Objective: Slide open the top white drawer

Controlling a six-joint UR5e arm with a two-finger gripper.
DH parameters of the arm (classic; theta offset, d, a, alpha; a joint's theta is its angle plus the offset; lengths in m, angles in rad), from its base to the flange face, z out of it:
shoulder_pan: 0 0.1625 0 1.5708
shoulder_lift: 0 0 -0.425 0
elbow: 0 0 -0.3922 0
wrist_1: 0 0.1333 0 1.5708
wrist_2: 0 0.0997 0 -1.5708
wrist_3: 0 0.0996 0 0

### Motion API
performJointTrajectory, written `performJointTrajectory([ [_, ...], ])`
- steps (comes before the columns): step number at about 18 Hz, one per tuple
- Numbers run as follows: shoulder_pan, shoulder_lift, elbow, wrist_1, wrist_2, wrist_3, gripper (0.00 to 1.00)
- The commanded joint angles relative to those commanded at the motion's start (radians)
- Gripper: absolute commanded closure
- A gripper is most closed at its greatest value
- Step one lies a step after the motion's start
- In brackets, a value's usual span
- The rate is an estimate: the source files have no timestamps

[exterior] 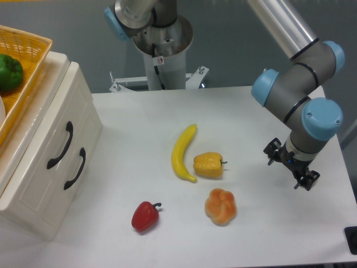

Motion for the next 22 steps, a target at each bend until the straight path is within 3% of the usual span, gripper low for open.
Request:
performJointTrajectory([
  [9,-0.014,0.011,-0.003,-0.002,0.011,-0.009,0.00],
  [14,-0.046,0.032,-0.044,0.006,0.058,-0.011,0.00],
  [19,-0.051,0.090,-0.101,0.003,0.107,-0.009,0.00],
  [22,-0.092,0.121,-0.147,0.000,0.205,-0.017,0.00],
])
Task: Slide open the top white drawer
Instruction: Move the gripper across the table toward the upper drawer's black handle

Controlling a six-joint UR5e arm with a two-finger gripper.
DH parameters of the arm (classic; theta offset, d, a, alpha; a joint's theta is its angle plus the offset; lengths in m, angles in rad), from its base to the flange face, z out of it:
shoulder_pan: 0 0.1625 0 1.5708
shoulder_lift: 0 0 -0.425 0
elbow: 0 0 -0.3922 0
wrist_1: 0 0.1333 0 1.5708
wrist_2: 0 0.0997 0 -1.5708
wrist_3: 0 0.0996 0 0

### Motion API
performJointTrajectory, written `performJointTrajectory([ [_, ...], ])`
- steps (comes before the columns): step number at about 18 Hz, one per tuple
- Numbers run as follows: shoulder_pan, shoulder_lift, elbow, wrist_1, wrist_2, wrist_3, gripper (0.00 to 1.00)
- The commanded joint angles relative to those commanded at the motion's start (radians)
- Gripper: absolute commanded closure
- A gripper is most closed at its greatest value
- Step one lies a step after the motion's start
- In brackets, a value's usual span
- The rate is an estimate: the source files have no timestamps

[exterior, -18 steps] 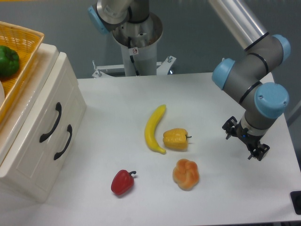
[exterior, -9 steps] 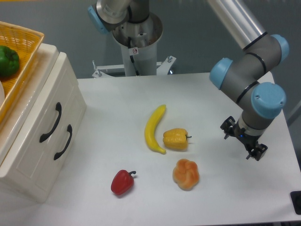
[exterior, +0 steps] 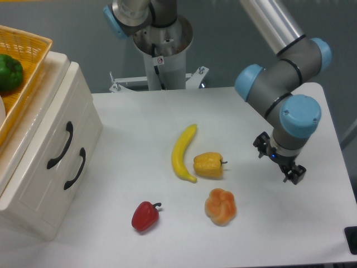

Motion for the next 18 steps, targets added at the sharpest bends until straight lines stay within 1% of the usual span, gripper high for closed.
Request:
performJointTrajectory([
  [1,-0.015,0.008,-0.017,0.002,0.031,0.000,0.00],
  [3,-0.025,0.025,-0.034,0.002,0.037,-0.018,0.00],
  [5,-0.029,0.037,-0.038,-0.005,0.033,-0.063,0.00],
  [8,-0.058,0.055,-0.052,-0.005,0.028,-0.147,0.00],
  [13,-0.110,0.083,-0.055,-0.008,-0.101,-0.414,0.00],
  [15,-0.130,0.115,-0.069,-0.014,-0.130,-0.491,0.00],
  [17,-0.134,0.147,-0.083,-0.014,-0.229,-0.561,0.00],
  [18,-0.135,0.164,-0.086,-0.018,-0.257,-0.596,0.00],
])
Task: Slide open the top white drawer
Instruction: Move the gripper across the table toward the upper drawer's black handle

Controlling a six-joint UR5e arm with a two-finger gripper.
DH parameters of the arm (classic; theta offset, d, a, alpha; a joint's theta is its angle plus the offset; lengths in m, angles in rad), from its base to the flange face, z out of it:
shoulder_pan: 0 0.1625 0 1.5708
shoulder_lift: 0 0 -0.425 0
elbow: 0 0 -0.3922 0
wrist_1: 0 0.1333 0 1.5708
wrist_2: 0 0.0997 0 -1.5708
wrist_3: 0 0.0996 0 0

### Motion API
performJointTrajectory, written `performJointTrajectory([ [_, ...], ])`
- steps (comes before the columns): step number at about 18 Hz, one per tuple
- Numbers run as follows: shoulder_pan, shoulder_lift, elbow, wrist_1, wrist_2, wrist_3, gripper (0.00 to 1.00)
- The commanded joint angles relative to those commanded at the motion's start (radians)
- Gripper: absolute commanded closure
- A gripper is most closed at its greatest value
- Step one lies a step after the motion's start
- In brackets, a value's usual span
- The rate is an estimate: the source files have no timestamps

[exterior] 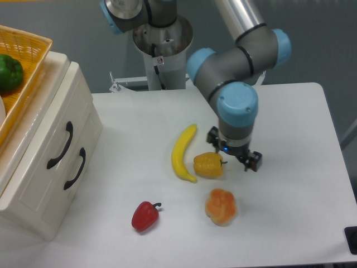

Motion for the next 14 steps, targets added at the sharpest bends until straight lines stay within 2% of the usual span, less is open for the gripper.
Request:
performJointTrajectory([
  [3,-0.037,0.029,-0.005,-0.003,-0.014,-0.123,0.00],
  [7,-0.135,0.040,0.024,-0.002,-0.045,-0.301,0.00],
  [11,-0.212,0.031,0.025,-0.003,-0.112,-0.345,0.00],
  [14,-0.254,0.011,0.023,-0.041,-0.141,-0.346,0.00],
])
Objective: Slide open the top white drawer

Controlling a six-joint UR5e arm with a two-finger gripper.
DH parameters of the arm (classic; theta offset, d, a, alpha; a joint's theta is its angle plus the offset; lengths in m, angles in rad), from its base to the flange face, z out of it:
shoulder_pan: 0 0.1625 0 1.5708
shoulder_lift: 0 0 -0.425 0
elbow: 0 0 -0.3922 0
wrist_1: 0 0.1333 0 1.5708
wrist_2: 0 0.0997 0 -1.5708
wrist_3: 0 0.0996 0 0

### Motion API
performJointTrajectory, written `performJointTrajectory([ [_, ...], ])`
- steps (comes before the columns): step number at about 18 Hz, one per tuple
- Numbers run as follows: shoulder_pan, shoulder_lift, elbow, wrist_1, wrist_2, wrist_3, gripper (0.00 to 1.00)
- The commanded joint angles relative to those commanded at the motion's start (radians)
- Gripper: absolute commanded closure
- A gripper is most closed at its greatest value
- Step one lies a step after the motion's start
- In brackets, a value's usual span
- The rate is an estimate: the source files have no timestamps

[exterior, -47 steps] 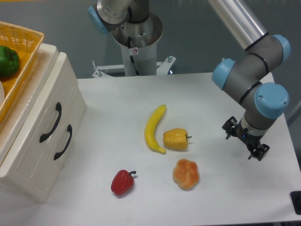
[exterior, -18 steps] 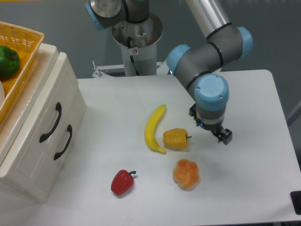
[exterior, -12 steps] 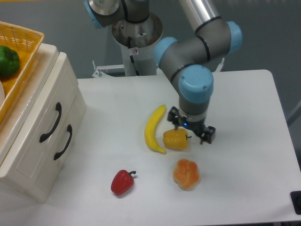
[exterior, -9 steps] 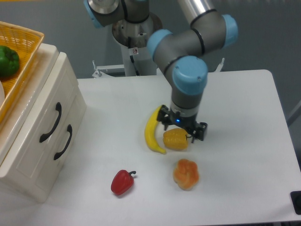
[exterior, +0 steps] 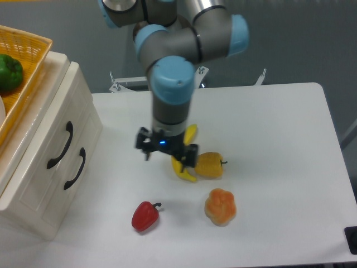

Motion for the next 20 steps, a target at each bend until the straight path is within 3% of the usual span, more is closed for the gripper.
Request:
performJointTrajectory([
  [7,-0.023,-0.005,0.005,-0.042,-0.101,-0.080,0.00],
  [20,-0.071,0.003,0.012,-0.043,-0.192,-0.179,0.00],
])
